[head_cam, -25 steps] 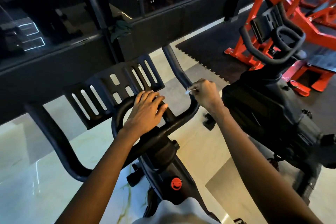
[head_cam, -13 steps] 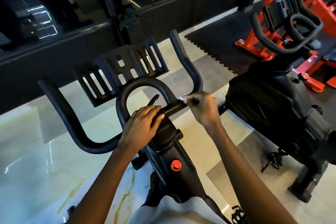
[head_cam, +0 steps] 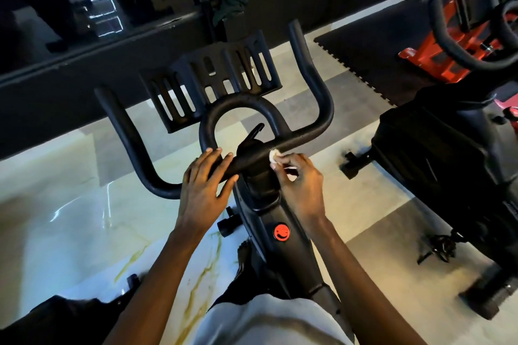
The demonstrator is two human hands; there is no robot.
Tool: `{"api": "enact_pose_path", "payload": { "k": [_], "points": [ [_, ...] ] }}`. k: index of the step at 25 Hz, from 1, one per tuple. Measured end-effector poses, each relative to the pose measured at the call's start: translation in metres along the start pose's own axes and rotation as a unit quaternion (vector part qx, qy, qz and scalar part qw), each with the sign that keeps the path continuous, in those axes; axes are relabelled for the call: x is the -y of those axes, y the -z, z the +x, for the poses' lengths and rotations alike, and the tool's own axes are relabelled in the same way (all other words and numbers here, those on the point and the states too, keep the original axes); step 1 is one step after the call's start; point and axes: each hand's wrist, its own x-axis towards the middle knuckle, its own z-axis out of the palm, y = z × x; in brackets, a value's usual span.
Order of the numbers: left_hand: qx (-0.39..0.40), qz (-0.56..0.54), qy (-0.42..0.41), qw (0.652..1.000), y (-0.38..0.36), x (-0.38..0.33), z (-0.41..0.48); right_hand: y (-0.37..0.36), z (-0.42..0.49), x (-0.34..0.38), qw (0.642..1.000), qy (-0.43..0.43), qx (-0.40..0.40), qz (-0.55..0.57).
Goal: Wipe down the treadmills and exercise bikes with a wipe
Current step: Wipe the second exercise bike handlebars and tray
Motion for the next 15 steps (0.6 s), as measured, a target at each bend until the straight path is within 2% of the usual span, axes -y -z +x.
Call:
{"api": "enact_pose_path", "payload": {
  "k": [4, 10, 13, 15],
  "points": [
    [0.012, 0.006, 0.013, 1.0, 0.007, 0.0, -0.003, -0.013, -0.016, 0.003, 0.993, 0.064, 0.052, -0.09],
    [0.01, -0.043, -0.01, 0.999, 0.013, 0.01, -0.001, 0.002, -0.006, 0.006, 0.995, 0.016, 0.029, -0.095],
    [0.01, -0.058, -0.021, 0.998, 0.013, 0.011, -0.002, -0.013, -0.023, 0.018, 0.987, 0.015, 0.086, -0.135],
    [0.033, -0.077, 0.0, 0.996, 0.017, 0.015, -0.005, -0.015, -0.03, 0.021, 0.987, 0.018, 0.108, -0.12]
  ]
}}
